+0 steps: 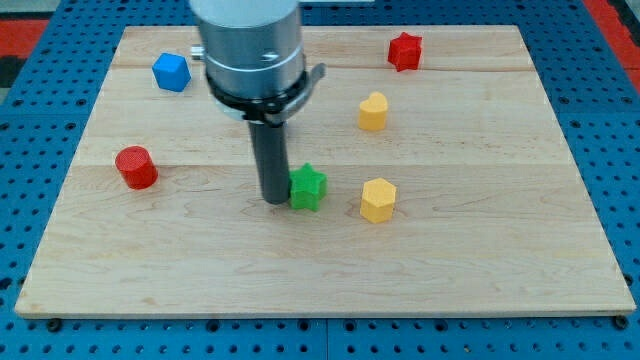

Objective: Slide the green star towards top side

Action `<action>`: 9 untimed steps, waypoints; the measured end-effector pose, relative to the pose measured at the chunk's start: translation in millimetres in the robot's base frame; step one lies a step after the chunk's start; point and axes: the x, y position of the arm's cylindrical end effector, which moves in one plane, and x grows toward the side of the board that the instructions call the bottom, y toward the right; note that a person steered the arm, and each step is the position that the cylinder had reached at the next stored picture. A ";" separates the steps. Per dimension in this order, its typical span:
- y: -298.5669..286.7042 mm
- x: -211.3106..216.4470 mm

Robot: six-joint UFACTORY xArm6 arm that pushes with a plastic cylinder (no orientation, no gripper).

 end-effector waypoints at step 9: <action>29.4 -53.5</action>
